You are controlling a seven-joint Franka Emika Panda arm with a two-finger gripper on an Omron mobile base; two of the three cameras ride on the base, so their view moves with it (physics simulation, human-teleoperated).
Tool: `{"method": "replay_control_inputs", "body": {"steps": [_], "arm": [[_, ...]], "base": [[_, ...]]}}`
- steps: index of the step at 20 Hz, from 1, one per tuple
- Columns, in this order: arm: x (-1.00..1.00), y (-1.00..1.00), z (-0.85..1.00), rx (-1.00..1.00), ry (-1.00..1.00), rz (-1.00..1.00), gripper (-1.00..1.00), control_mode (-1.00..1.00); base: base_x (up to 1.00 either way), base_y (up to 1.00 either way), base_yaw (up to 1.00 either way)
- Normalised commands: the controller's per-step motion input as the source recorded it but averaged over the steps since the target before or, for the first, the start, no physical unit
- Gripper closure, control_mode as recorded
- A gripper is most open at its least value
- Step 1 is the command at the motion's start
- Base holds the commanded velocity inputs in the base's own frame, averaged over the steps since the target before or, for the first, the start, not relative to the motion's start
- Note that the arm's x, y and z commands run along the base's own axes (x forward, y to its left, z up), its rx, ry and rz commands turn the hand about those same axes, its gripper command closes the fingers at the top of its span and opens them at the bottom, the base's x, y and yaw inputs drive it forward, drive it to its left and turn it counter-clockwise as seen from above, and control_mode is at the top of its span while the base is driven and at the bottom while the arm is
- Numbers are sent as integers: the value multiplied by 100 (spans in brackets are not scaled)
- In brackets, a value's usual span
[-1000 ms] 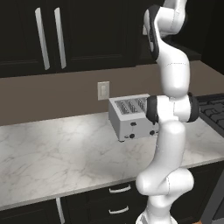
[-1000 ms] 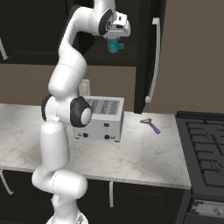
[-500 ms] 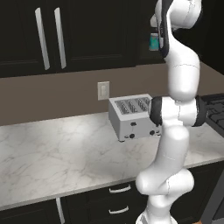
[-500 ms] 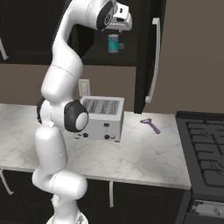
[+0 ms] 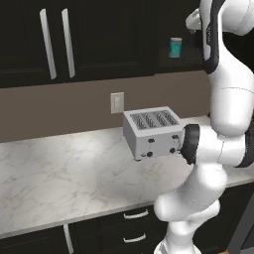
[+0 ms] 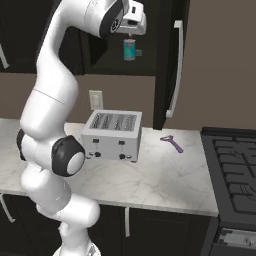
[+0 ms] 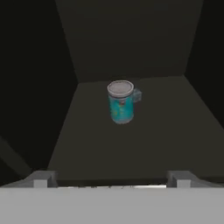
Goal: Pick the cereal and canned food from the counter and place them in the cabinets closest to them.
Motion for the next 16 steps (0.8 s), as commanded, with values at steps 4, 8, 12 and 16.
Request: {"method": "replay_control_inputs", "body": {"steps": [4, 8, 12, 16], "arm": [[-87, 74, -100, -16, -23, 5, -100, -100], [-99, 58, -100, -16, -20, 1, -100, -100], [-100, 12, -87, -6, -15, 0, -100, -100], [-100, -6, -11, 9, -32, 0, -100, -100]], "base": [[0, 0, 0], [0, 0, 0], [0, 0, 0], [0, 0, 0]]}}
